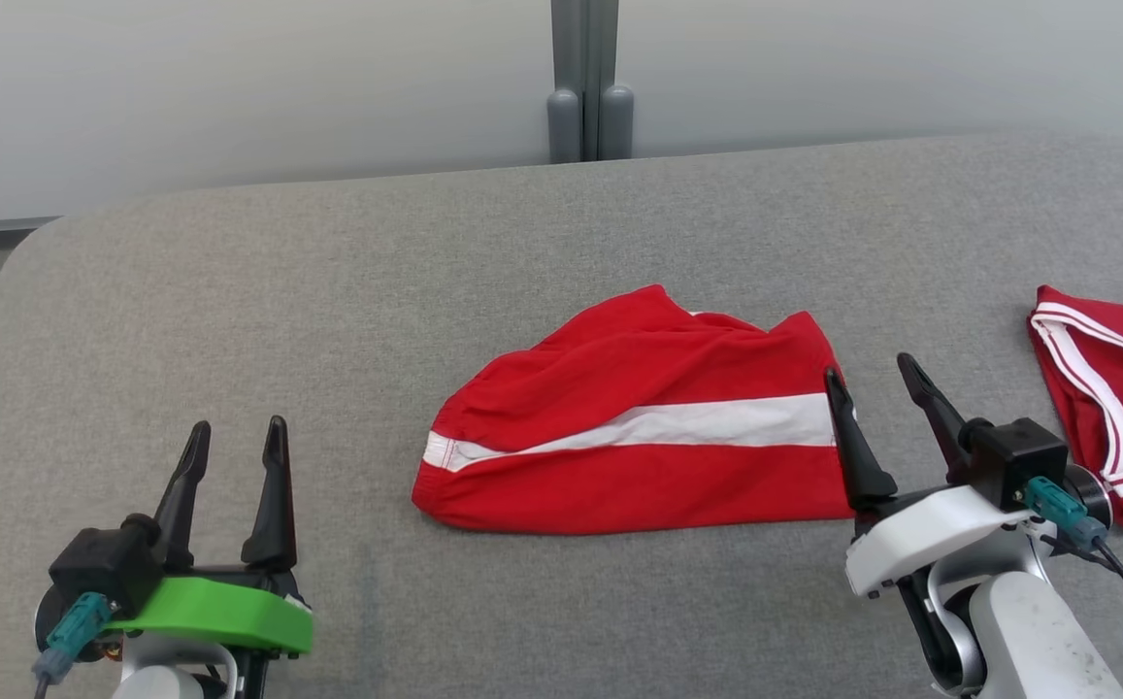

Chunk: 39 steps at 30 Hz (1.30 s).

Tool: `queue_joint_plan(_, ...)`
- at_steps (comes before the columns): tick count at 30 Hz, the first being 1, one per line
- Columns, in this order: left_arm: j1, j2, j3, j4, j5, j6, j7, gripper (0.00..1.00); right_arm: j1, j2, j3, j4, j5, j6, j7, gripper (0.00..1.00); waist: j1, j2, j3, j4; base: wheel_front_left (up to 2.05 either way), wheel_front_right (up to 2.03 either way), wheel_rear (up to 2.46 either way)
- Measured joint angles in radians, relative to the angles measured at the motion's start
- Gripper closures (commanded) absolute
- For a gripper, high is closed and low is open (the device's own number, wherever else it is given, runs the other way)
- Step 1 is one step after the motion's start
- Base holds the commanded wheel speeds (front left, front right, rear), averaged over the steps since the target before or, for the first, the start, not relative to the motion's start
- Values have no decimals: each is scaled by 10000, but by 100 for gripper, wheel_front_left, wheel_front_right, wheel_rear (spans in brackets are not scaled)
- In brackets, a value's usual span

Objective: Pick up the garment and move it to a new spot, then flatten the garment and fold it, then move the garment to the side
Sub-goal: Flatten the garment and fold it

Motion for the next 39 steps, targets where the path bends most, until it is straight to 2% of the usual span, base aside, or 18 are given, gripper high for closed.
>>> queue_joint_plan(10,32,-176,194,280,525,-178,0,0,250,27,-221,205,-25,0,-88,0,0,0,-221,44,0,0,0)
queue_joint_plan(29,-151,-46,-146,826,426,-249,0,0,428,201,-284,437,-71,0,-138,0,0,0,-281,-61,0,0,0)
queue_joint_plan(33,-293,-44,-702,1246,115,-257,391,0,283,79,-198,560,-77,0,146,0,0,0,-180,-35,0,0,0)
queue_joint_plan(39,-1300,54,-2213,1908,-364,-263,1544,0,-412,-364,-115,1220,265,2,1323,0,0,0,112,27,0,0,0)
